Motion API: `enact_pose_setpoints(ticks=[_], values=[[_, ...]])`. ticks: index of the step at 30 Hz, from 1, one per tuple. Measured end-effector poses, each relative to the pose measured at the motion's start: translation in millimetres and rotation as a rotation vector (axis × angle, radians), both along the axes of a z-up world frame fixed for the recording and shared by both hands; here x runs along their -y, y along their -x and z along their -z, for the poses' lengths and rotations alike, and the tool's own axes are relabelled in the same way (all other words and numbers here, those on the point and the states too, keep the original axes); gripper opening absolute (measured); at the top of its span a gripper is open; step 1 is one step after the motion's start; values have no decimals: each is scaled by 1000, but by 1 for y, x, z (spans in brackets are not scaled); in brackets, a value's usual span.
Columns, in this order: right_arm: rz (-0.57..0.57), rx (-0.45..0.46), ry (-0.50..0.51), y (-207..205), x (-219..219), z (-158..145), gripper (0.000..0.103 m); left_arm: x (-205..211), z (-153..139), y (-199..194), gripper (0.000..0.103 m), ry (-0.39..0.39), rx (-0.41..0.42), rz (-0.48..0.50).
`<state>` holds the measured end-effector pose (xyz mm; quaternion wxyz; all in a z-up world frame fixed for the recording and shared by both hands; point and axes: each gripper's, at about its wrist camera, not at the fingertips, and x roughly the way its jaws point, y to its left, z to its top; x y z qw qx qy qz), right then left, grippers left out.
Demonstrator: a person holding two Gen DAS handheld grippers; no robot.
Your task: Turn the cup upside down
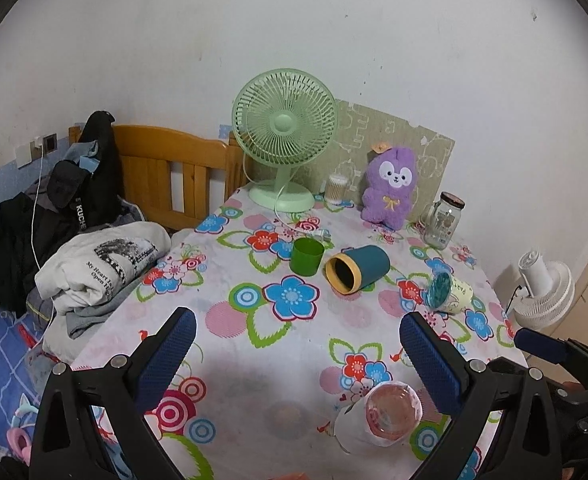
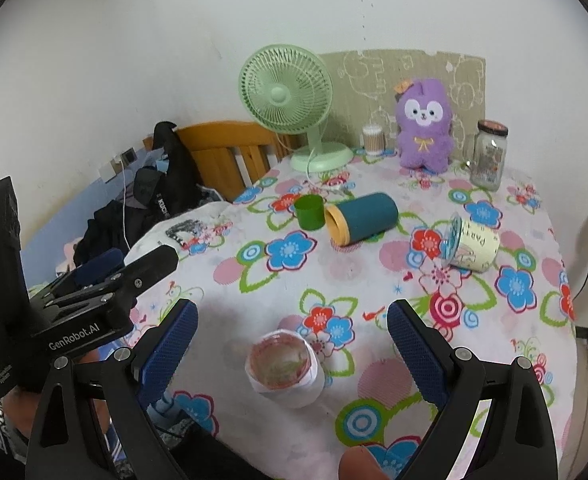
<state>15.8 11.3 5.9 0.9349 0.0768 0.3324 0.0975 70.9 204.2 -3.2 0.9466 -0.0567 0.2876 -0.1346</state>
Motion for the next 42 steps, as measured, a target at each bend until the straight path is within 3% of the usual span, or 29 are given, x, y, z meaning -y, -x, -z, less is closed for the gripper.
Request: enact_pose_setpoints(ticks=[12, 18, 42], values=[[15, 52, 24, 3, -7, -16, 97, -2, -15, 3, 103, 3, 51, 7], [36, 83, 46, 7, -9, -22, 102, 0, -19, 4, 103, -4, 69, 11], [61, 75, 41, 6, -2, -19, 103, 4, -17, 1, 103, -14, 57, 30]])
